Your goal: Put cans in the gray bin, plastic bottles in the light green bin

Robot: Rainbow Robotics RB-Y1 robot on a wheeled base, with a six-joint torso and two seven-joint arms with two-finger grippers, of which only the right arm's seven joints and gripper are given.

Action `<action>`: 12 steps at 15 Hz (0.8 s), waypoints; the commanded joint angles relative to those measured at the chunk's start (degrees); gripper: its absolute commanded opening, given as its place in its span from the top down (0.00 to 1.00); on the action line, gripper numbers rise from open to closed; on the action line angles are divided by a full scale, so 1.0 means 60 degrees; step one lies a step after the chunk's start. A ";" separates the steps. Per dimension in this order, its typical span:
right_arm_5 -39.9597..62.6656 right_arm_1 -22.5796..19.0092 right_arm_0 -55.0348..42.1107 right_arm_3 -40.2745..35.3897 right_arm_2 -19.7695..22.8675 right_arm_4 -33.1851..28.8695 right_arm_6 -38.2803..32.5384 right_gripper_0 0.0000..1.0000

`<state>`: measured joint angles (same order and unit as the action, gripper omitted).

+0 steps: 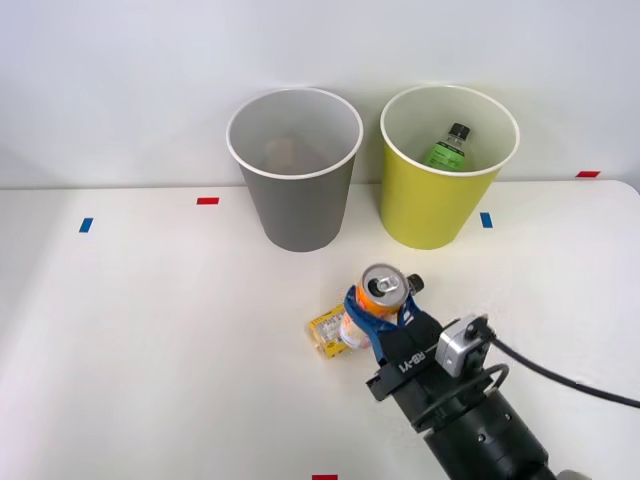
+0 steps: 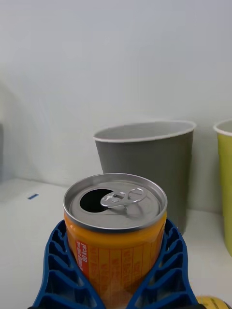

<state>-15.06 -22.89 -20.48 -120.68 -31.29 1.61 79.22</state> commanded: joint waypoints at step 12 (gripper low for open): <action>0.5660 0.2468 0.5859 -0.0556 0.1582 0.1167 -0.0723 1.00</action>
<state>12.93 -10.21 10.73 -124.06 -24.49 8.32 75.35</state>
